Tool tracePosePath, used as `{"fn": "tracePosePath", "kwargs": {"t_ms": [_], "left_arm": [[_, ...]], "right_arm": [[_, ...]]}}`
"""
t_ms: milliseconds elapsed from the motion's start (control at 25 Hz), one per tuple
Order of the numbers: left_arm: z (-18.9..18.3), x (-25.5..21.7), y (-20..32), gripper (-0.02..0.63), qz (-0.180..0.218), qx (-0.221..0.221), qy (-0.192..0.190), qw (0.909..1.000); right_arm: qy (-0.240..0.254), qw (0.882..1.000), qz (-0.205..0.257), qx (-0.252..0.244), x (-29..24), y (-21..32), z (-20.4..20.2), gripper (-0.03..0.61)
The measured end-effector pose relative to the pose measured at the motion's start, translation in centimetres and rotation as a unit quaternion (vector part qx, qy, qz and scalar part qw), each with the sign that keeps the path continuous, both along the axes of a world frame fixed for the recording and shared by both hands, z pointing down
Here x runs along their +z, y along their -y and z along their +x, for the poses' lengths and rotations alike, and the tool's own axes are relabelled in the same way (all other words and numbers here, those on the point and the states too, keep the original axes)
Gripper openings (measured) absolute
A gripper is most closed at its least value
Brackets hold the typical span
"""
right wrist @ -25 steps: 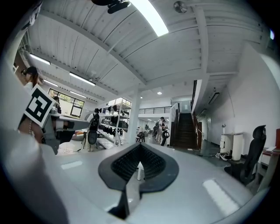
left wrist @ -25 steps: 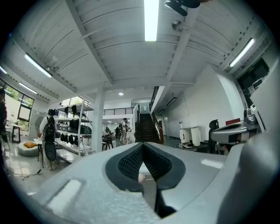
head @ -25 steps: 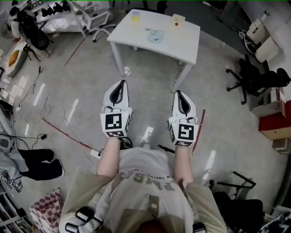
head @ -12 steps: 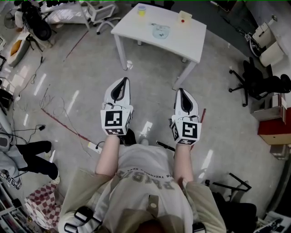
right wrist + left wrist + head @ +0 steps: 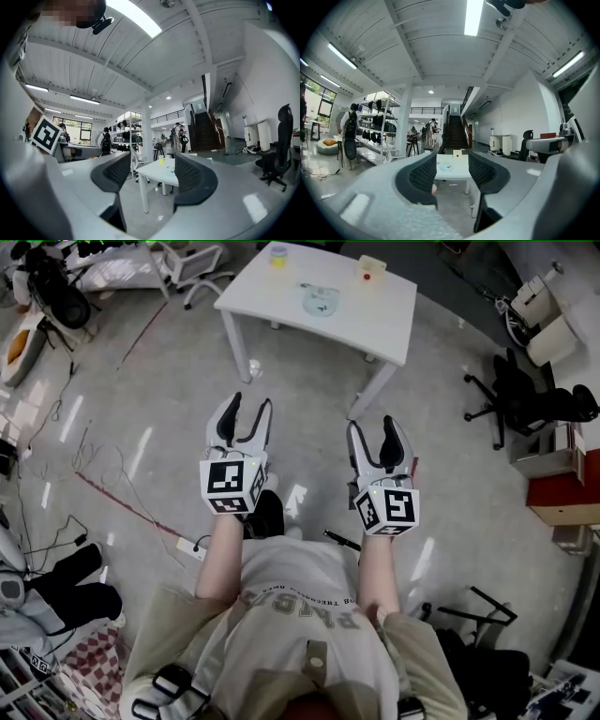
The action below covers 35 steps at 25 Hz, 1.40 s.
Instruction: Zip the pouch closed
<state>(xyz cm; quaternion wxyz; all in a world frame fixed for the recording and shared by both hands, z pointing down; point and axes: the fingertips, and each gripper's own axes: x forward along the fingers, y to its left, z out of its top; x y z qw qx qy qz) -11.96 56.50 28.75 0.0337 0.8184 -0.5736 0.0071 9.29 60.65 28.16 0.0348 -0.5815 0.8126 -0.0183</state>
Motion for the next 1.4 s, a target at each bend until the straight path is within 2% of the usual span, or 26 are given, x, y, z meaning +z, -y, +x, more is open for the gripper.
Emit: {"fn": "tracePosePath", "kwargs": {"t_ms": [360, 520, 800, 1000, 1240, 1400], "left_arm": [[-0.1, 1.4, 7.7, 0.219, -0.022, 0.011, 0.016, 0.9996], [-1.2, 1.6, 13.0, 0.219, -0.031, 0.017, 0.012, 0.9993], [-1.8, -0.1, 20.6, 0.219, -0.020, 0.042, 0.021, 0.9987], [-3.8, -0.7, 25.5, 0.219, -0.018, 0.049, 0.025, 0.9983], [-5.8, 0.1, 29.9, 0.219, -0.031, 0.063, 0.029, 0.9971], [-5.7, 1.2, 31.8, 0.219, -0.043, 0.074, 0.026, 0.9960]], "right_arm": [[-0.007, 1.000, -0.012, 0.020, 1.2, 6.6, 0.4, 0.267], [-0.004, 0.999, -0.017, 0.032, 1.1, 11.3, -0.4, 0.267], [0.001, 0.998, -0.016, 0.056, 0.2, 18.3, -1.1, 0.267], [0.004, 0.997, -0.019, 0.070, 0.4, 22.6, -2.2, 0.267], [0.023, 0.995, -0.040, 0.093, 1.4, 26.3, -3.1, 0.267], [0.021, 0.993, -0.048, 0.107, 1.6, 27.6, -2.9, 0.267]]}}
